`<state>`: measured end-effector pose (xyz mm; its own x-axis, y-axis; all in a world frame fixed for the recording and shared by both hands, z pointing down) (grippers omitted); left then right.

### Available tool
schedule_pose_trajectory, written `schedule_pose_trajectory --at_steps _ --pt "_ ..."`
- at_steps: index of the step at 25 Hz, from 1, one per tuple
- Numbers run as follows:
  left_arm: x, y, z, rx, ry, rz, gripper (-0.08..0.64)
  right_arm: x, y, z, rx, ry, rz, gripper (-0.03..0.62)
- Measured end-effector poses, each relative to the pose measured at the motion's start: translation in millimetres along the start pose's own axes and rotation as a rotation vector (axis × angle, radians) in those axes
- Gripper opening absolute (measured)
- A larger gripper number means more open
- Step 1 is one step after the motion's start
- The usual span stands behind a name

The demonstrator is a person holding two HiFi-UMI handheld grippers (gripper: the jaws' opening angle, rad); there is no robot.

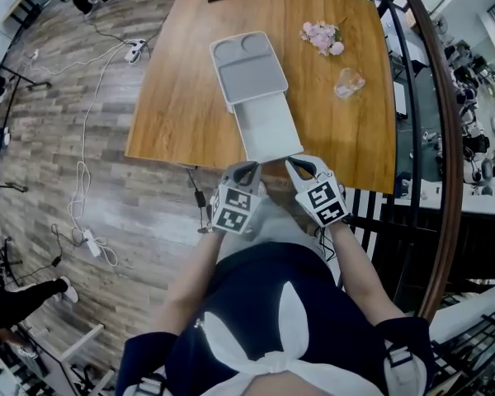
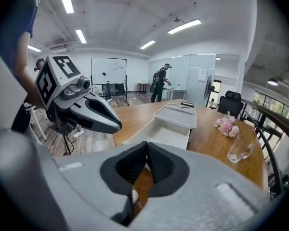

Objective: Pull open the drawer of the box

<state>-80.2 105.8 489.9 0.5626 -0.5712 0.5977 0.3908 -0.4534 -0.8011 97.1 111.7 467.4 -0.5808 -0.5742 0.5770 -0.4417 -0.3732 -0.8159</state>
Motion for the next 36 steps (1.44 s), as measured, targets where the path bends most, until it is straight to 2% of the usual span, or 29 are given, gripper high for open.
schedule_pose_trajectory --at_steps 3,8,16,25,28,36 --pt "-16 -4 9 -0.043 0.012 0.048 0.017 -10 1 -15 0.024 -0.011 0.025 -0.002" --pt "-37 0 18 -0.039 0.023 0.084 0.017 -25 0 -31 0.038 -0.041 0.053 -0.003" --pt "-62 6 34 -0.093 0.011 0.150 0.017 -47 3 -47 0.036 -0.053 0.101 -0.003" --pt "-72 -8 44 -0.099 0.025 0.110 0.017 -55 -3 -61 0.041 -0.046 0.105 -0.003" --pt "-77 -13 45 -0.123 0.020 0.109 0.017 -56 -5 -65 0.046 -0.050 0.099 -0.003" --pt "-81 -15 41 -0.125 0.031 0.111 0.017 -53 -5 -68 0.037 -0.048 0.093 -0.003"
Point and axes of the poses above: the fingertips, and each gripper's own axes: x forward along the fingers, z to its right, y out of its top, the point moved 10 cm from there along -x, backward along the fingers, and after that the axes turned 5 degrees about y, right-handed, at the moved point
